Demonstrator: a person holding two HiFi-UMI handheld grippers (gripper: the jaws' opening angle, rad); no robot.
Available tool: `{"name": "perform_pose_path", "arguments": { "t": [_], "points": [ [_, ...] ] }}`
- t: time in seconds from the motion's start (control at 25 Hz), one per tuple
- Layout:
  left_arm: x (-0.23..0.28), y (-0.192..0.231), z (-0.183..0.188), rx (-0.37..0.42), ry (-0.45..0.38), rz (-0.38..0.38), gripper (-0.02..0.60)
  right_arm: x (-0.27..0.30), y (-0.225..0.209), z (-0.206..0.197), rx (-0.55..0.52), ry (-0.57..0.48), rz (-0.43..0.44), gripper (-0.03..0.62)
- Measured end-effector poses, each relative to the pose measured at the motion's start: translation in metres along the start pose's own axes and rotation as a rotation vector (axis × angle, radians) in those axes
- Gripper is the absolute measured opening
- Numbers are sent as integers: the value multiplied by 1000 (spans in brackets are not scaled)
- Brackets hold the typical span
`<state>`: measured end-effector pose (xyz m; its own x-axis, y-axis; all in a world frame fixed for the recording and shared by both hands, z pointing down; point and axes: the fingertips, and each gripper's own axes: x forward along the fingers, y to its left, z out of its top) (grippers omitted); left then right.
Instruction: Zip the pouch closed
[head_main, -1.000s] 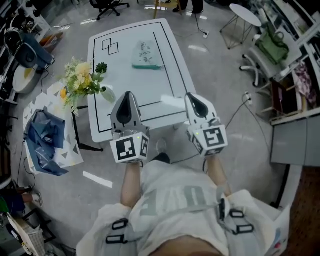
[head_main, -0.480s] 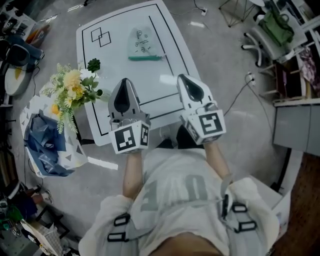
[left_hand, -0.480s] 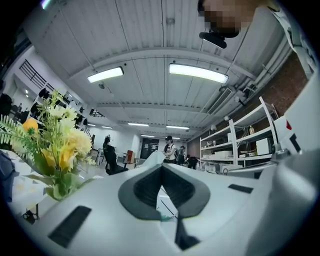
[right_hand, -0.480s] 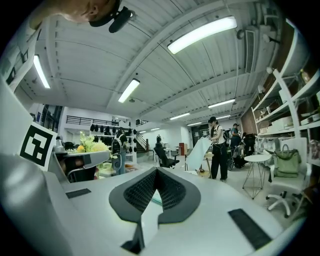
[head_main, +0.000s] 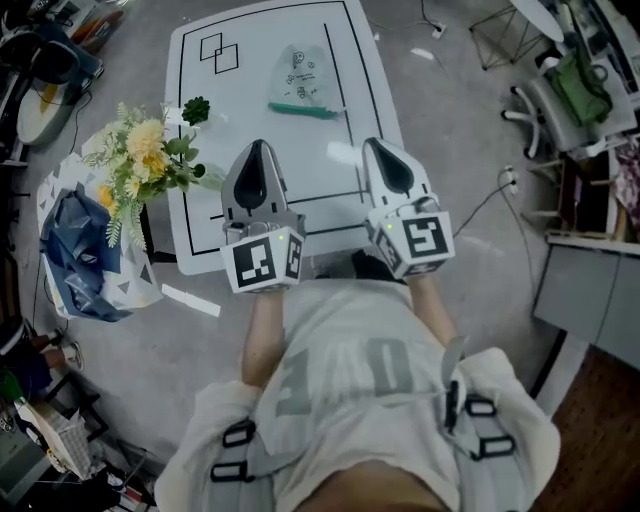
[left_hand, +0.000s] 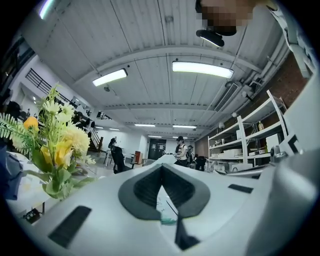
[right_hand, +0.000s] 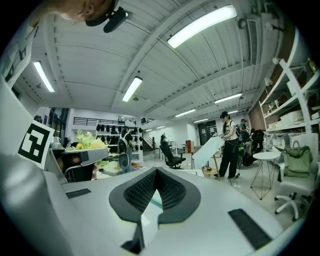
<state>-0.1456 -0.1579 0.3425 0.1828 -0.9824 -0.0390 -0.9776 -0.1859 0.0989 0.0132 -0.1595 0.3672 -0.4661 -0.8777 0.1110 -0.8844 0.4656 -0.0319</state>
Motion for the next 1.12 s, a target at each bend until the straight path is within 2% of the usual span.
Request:
{"name": "perform_pose_path", "arguments": {
  "t": [0.2, 0.52, 0.72, 0.92, 0.96, 1.0, 1.04, 1.12],
  "points": [
    [7, 5, -1, -44, -15, 47, 8, 8, -7, 1, -4, 1, 33, 6],
    [15, 7, -4, 31, -6, 55, 8, 18, -16, -4, 23, 12, 48, 6],
    [17, 13, -6, 30, 0, 66, 9, 21, -21, -8, 50, 32, 35, 6],
    [17, 10, -13, 41, 25, 30, 11, 24, -14, -14, 59, 52, 86, 9],
    [18, 9, -15, 41, 31, 15, 27, 25, -13, -16, 61, 62, 93, 32],
    [19, 7, -16, 37, 39, -5, 98, 26, -11, -19, 60, 74, 99, 132],
    [21, 6, -19, 32, 49, -25, 151, 28, -11, -21, 55, 86, 102, 175],
    [23, 5, -24, 30, 70, -47, 198, 31, -11, -25, 39, 103, 100, 235]
  ]
}}
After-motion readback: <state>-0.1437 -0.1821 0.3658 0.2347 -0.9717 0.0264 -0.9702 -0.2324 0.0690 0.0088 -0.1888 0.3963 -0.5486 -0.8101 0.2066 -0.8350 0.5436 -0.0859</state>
